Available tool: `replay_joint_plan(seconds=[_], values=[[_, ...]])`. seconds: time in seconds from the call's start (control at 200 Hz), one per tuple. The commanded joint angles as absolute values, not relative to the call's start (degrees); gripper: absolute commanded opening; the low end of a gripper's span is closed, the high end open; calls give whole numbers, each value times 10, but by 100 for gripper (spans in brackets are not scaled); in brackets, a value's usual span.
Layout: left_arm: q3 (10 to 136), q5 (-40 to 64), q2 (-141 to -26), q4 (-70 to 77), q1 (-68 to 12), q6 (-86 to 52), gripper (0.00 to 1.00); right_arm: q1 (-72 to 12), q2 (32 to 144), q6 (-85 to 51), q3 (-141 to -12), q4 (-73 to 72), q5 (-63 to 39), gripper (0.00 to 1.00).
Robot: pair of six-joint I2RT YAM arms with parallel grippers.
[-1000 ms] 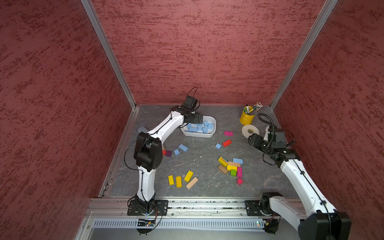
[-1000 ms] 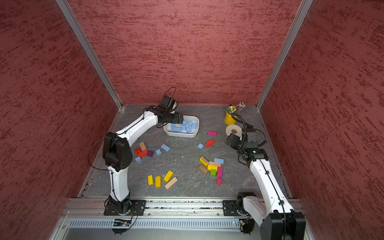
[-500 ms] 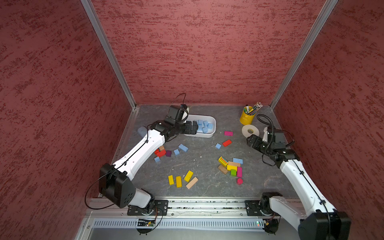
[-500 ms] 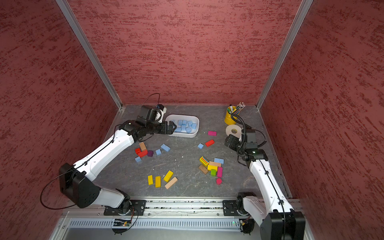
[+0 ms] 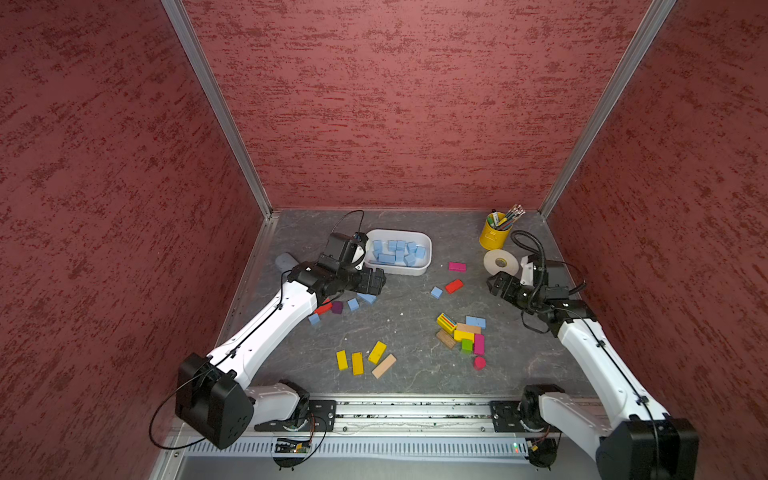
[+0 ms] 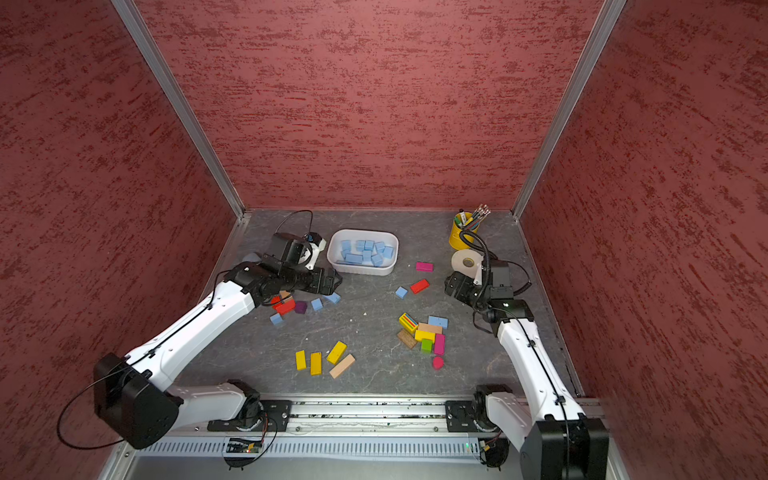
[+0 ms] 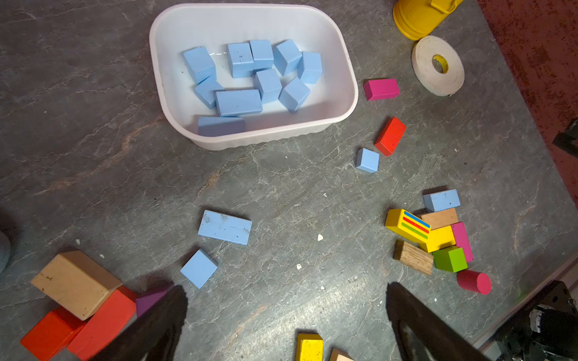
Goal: Pick out the blue building blocks
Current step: Pick up the building block from the center of the board.
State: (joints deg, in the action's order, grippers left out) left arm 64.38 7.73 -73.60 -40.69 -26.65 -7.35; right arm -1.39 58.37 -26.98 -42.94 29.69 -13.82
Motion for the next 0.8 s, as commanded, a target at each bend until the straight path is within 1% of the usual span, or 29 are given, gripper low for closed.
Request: replay_joint_plan(seconds=[0.0, 0.24, 0.486, 0.792], values=[[646, 89, -737, -427, -263, -24, 100, -12, 589, -272, -423, 271, -163, 99], [665, 117, -782, -449, -263, 36, 99, -12, 588, -271, -419, 268, -175, 99], [703, 77, -846, -490, -267, 48, 100, -12, 587, -266, -417, 270, -181, 99], [734, 46, -908, -506, -272, 59, 99, -12, 587, -266, -414, 269, -183, 99]])
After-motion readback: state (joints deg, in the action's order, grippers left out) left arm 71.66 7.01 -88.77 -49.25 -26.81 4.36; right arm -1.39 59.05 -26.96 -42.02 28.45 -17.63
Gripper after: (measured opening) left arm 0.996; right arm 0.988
